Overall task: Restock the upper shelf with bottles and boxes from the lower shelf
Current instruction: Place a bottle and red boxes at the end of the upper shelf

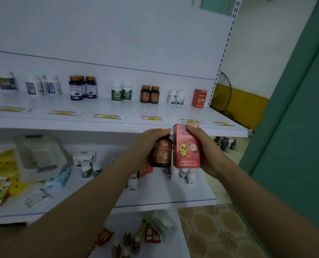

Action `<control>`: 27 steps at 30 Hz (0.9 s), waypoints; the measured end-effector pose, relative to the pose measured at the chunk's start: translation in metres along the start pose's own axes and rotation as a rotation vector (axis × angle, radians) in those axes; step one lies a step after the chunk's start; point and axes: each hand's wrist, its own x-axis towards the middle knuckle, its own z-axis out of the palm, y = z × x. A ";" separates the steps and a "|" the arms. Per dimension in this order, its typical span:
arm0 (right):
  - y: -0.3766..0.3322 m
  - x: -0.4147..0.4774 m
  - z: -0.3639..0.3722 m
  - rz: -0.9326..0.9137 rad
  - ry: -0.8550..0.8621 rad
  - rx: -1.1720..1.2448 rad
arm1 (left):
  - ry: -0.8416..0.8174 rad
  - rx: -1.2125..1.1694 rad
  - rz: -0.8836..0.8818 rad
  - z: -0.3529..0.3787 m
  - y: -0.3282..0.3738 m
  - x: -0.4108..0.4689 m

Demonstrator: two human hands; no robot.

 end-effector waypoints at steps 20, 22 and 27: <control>-0.068 -0.018 -0.028 -0.229 -0.077 0.043 | -0.049 0.090 0.192 0.062 0.065 0.000; -0.073 -0.008 -0.040 -0.234 -0.078 0.040 | -0.043 0.102 0.210 0.069 0.070 0.012; -0.092 0.026 -0.070 -0.231 -0.100 0.019 | 0.002 0.099 0.239 0.080 0.081 0.047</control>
